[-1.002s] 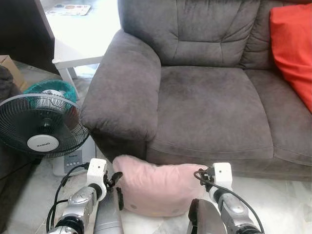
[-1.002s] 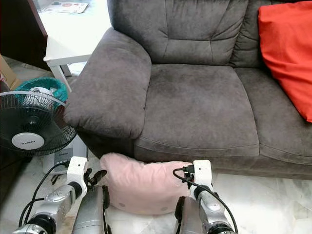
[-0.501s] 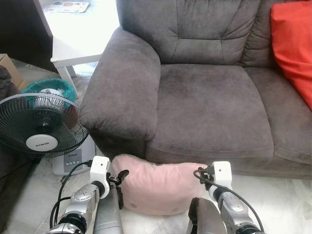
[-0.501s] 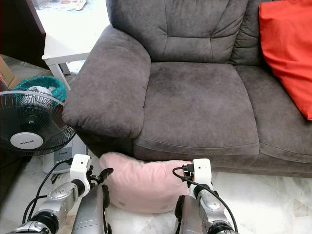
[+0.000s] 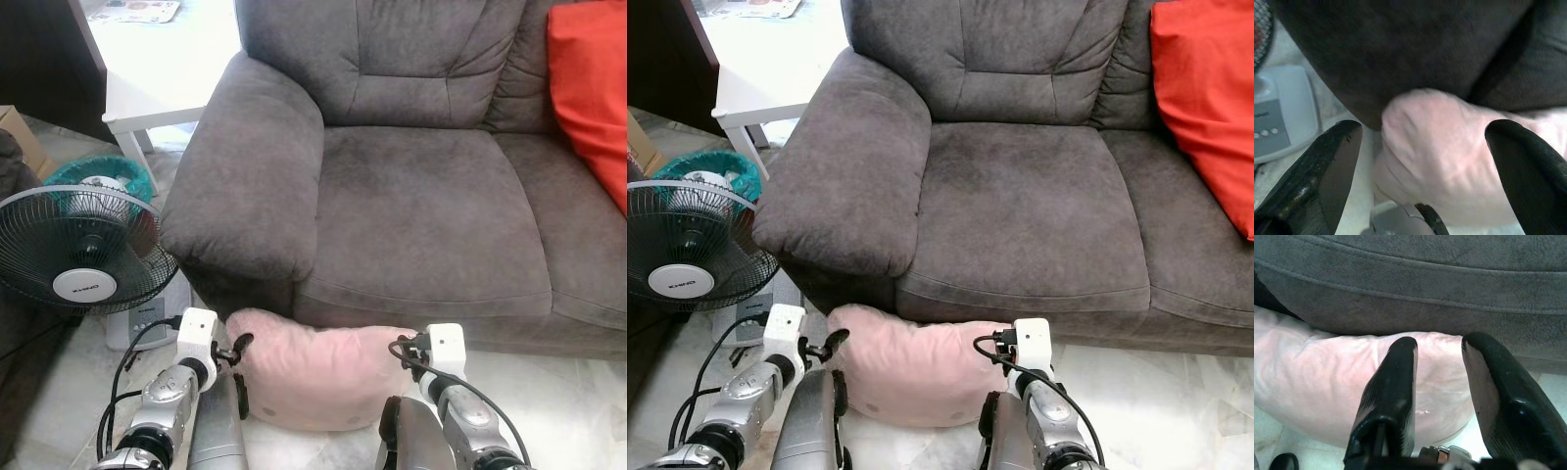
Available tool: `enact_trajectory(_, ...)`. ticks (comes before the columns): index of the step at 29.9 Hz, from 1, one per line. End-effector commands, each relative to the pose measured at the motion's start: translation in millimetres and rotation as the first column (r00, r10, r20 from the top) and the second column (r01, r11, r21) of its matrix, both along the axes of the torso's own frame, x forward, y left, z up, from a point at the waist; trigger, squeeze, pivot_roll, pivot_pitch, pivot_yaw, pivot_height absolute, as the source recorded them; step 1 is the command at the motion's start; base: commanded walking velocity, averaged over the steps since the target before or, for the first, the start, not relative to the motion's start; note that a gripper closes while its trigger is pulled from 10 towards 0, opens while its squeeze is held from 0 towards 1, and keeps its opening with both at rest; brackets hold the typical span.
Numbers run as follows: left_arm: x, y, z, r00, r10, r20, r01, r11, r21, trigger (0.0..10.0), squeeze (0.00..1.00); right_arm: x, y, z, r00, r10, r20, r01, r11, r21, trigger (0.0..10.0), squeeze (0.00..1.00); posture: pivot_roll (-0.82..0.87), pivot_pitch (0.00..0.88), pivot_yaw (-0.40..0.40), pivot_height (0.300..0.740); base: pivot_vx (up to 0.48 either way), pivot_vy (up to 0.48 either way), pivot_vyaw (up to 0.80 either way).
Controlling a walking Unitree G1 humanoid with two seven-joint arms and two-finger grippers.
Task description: Move the pillow to the sofa from floor
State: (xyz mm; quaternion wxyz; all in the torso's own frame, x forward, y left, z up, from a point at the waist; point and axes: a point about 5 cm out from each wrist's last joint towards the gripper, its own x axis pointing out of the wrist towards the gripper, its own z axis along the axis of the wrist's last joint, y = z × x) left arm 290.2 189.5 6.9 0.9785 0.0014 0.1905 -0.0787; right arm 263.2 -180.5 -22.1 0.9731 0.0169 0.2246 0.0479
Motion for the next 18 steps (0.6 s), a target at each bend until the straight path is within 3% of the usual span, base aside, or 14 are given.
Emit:
enact_trajectory(1,-6.3,0.5,-6.0,1.0,0.02,-0.017,-0.021,1.0,-0.009,10.0,0.0,-0.9,-0.4,-0.9,1.0,0.0,-0.006,0.0,1.0,0.004,10.0,0.0,0.19,0.131,-0.058,0.553,0.0,0.0,0.0)
enact_trajectory(7,-7.0,0.0,-6.8,1.0,0.023,-0.017,-0.023,1.0,-0.013,10.0,0.0,-0.9,-0.5,-0.8,1.0,0.001,-0.007,-0.001,1.0,0.004,10.0,0.0,0.19,0.128,-0.059,0.553,0.0,0.0,0.0)
enact_trajectory(18,-8.1,-2.0,-8.5,1.0,0.003,-0.029,-0.004,1.0,-0.01,10.0,0.0,-0.8,0.0,-1.0,1.0,0.005,-0.009,-0.005,1.0,0.003,10.0,0.0,0.18,0.123,-0.058,0.553,0.279,0.0,0.0)
